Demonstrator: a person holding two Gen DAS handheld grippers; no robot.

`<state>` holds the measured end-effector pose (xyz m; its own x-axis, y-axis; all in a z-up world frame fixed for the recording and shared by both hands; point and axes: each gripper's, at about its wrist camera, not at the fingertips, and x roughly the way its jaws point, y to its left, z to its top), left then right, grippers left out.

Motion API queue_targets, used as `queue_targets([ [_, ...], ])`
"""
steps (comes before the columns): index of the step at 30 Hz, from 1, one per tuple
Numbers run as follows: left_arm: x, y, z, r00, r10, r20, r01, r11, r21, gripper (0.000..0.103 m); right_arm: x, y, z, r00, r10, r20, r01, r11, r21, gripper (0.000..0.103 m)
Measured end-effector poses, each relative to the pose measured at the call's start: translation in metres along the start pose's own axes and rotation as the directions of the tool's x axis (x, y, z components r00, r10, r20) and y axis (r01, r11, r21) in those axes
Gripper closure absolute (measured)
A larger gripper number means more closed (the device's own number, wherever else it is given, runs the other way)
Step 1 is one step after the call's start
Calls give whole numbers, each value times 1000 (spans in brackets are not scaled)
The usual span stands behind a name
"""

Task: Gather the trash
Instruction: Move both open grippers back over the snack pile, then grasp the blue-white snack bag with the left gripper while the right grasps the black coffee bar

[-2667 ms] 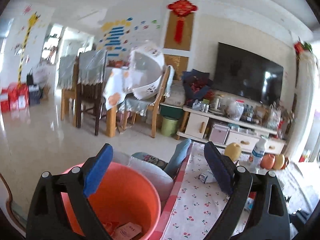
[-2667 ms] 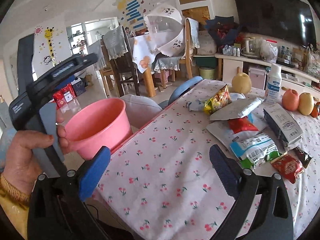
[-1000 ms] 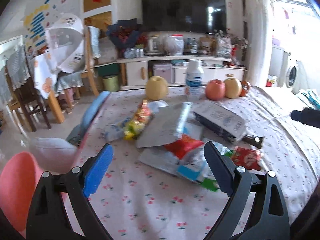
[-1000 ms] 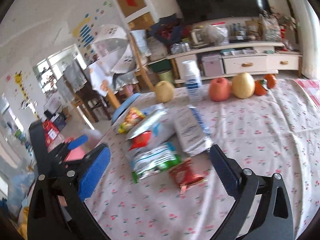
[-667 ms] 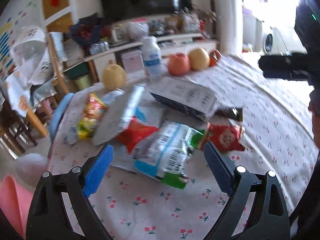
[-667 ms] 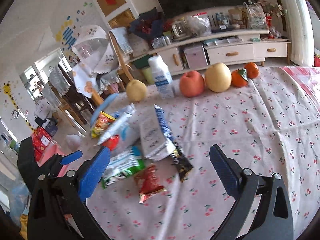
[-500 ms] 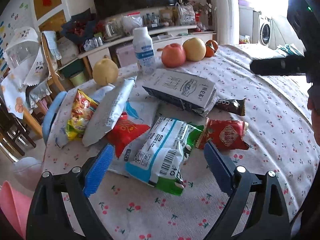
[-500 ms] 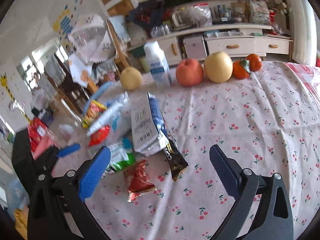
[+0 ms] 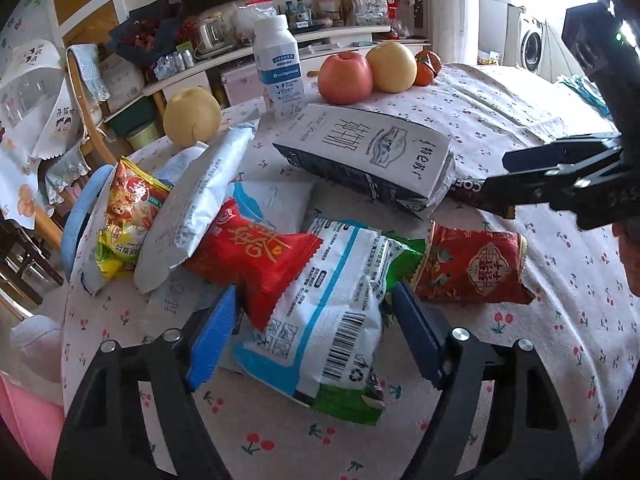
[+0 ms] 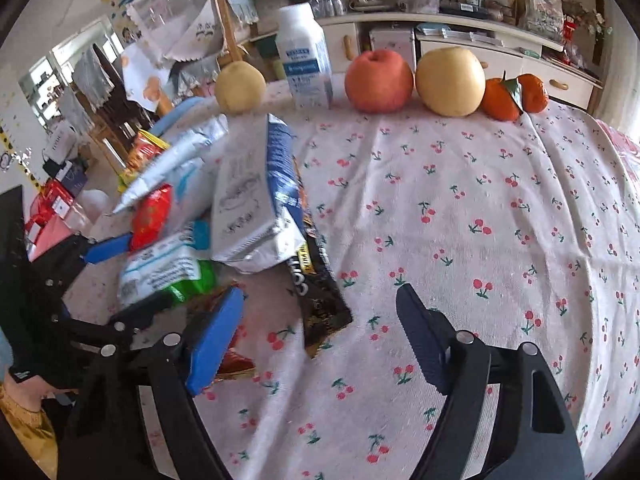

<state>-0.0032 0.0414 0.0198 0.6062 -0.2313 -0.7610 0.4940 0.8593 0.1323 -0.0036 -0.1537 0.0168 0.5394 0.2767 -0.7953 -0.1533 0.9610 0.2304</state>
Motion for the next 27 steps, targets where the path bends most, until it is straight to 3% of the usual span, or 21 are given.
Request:
queue_targets([
  [9, 9, 4, 2, 999, -22, -25, 21, 999, -34, 26, 15, 12, 1, 999, -27, -23, 26, 998, -62, 43],
  [17, 14, 2, 3, 999, -16, -33, 15, 999, -38, 26, 22, 22, -2, 995, -99, -2, 98, 987, -129, 49],
  [21, 14, -1, 2, 999, -8, -38, 6, 999, -50, 27, 25, 30, -2, 991, -135, 4, 134, 975, -175, 59],
  [25, 12, -2, 0, 999, -12, -35, 10, 998, -59, 35, 26, 36, -3, 992, -128, 4, 126, 970, -206, 75],
  [27, 11, -3, 0, 999, -11, -33, 9, 998, -65, 39, 26, 41, -4, 990, -137, 9, 136, 965, -224, 76],
])
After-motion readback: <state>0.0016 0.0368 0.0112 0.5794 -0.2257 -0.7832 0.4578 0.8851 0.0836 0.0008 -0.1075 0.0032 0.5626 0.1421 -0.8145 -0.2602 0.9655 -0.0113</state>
